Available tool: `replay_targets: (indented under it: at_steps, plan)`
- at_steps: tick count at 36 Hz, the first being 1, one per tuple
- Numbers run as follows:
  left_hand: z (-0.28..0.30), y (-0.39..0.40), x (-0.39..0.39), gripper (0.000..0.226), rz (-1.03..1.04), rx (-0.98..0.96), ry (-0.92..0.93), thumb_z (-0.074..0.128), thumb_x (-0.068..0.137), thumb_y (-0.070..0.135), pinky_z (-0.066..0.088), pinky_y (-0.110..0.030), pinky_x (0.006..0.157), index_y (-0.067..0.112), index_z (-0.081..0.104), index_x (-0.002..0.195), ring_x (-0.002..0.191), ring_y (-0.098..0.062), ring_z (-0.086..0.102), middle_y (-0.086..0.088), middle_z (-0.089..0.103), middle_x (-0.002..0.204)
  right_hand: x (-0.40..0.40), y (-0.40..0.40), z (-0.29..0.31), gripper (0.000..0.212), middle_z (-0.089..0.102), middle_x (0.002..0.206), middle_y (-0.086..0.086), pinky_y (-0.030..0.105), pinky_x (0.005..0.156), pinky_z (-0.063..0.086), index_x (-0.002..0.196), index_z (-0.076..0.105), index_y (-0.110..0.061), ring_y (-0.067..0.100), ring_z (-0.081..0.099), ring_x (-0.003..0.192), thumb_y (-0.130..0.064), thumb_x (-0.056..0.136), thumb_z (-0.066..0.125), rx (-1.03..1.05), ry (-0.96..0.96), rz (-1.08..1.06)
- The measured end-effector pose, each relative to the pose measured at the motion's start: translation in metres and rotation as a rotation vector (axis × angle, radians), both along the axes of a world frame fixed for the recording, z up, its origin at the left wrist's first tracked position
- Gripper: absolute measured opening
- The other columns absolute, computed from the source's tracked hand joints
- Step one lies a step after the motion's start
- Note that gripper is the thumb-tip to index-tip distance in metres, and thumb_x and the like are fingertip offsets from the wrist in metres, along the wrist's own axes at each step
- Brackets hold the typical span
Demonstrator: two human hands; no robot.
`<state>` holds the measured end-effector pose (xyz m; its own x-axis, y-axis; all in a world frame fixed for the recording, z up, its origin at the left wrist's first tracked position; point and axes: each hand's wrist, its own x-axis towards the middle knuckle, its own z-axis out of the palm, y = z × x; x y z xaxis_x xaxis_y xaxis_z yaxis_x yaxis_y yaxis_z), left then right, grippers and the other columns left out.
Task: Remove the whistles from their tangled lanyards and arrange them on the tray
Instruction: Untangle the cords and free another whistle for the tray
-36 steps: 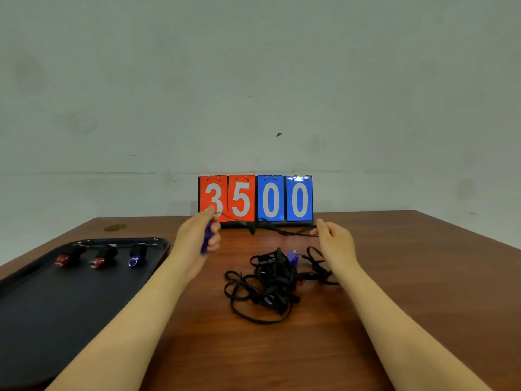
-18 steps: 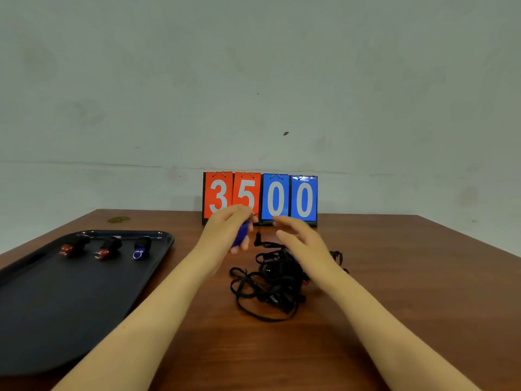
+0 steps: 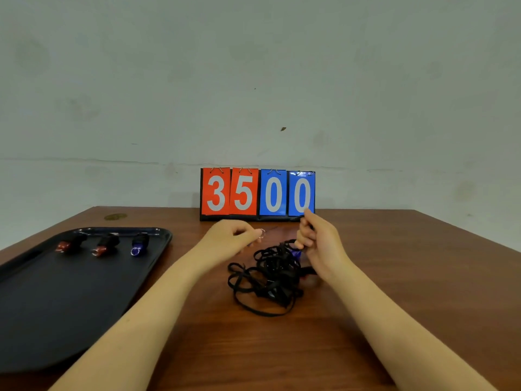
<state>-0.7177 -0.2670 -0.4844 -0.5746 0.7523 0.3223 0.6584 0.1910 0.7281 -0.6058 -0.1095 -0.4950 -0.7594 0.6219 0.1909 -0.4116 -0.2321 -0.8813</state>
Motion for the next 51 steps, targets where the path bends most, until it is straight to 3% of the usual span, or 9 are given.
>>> replay_targets:
  at_steps: [9,12,16,20,25,30,39,43,51]
  plan:
    - [0.0,0.002,0.013,0.018,-0.102,-0.073,0.046,0.051,0.097,0.027,0.039,-0.013,0.072,0.037,0.061,0.085,0.088,0.0,0.055,0.017,0.06,0.095,-0.002,0.013,-0.005,0.032,0.028,0.049,-0.006,0.019,0.038,0.024,0.074,0.052,-0.011,0.007,0.023,0.04,-0.023,0.102,0.042,-0.227,0.112,0.132]
    - [0.001,0.0,0.014,0.022,-0.152,0.05,-0.169,0.051,0.098,0.023,0.043,-0.019,0.069,0.032,0.067,0.086,0.077,-0.006,0.056,0.006,0.064,0.096,-0.004,0.014,-0.007,0.031,0.028,0.05,-0.006,0.019,0.037,0.023,0.076,0.053,-0.011,0.007,0.023,0.039,-0.023,0.102,0.041,-0.246,0.111,0.157]
    - [0.004,0.001,0.019,0.017,-0.244,0.33,-0.608,0.053,0.095,0.011,0.049,-0.025,0.075,0.022,0.065,0.102,0.101,-0.014,0.057,0.0,0.061,0.112,-0.006,0.017,-0.008,0.028,0.029,0.047,-0.006,0.019,0.036,0.022,0.08,0.054,-0.009,0.007,0.023,0.038,-0.02,0.102,0.04,-0.184,0.069,0.103]
    - [0.007,0.006,0.024,0.017,-0.313,0.534,-0.898,0.053,0.093,0.003,0.054,-0.03,0.078,0.013,0.062,0.103,0.097,-0.018,0.061,-0.006,0.062,0.105,-0.005,0.008,-0.005,0.024,0.033,0.047,-0.007,0.018,0.037,0.022,0.086,0.057,-0.008,0.006,0.024,0.039,-0.019,0.101,0.042,0.076,-0.112,-0.008]
    - [0.003,0.011,0.017,0.014,-0.28,0.736,-1.067,0.056,0.091,0.001,0.06,-0.032,0.075,0.007,0.061,0.103,0.088,-0.019,0.07,-0.011,0.068,0.097,-0.004,-0.01,-0.012,0.023,0.055,0.07,-0.011,0.016,0.061,0.035,0.085,0.063,-0.022,0.001,0.05,0.064,-0.026,0.1,0.046,0.816,-0.379,-0.213]
    - [-0.004,0.011,0.006,0.018,-0.073,0.813,-1.013,0.061,0.091,0.007,0.056,-0.033,0.08,0.011,0.061,0.108,0.101,-0.022,0.067,-0.011,0.067,0.108,-0.007,-0.019,-0.017,0.014,0.064,0.085,-0.011,0.022,0.078,0.048,0.091,0.062,-0.028,0.002,0.059,0.083,-0.03,0.098,0.05,1.235,-0.438,-0.151]
    - [-0.014,0.017,0.003,0.019,-0.097,0.738,-1.076,0.063,0.091,0.022,0.048,-0.032,0.091,0.02,0.067,0.109,0.099,-0.015,0.064,-0.003,0.069,0.099,-0.009,-0.021,-0.021,0.016,0.066,0.087,-0.011,0.029,0.076,0.05,0.1,0.063,-0.028,0.005,0.059,0.08,-0.035,0.098,0.049,1.488,-0.408,-0.125]
    - [-0.017,0.021,0.003,0.024,-0.088,0.674,-0.888,0.061,0.092,0.019,0.052,-0.024,0.076,0.015,0.066,0.115,0.091,-0.013,0.069,-0.002,0.072,0.096,-0.009,-0.023,-0.023,0.018,0.067,0.093,-0.013,0.03,0.082,0.051,0.105,0.065,-0.027,0.004,0.06,0.085,-0.034,0.097,0.05,1.47,-0.377,-0.103]
    - [-0.023,0.022,-0.004,0.022,0.089,0.503,-0.492,0.066,0.09,0.023,0.054,-0.035,0.093,0.024,0.068,0.112,0.104,-0.017,0.067,-0.001,0.071,0.11,-0.005,-0.023,-0.014,0.017,0.063,0.082,-0.007,0.017,0.073,0.047,0.088,0.063,-0.022,0.003,0.058,0.079,-0.022,0.098,0.049,1.026,-0.188,-0.209]
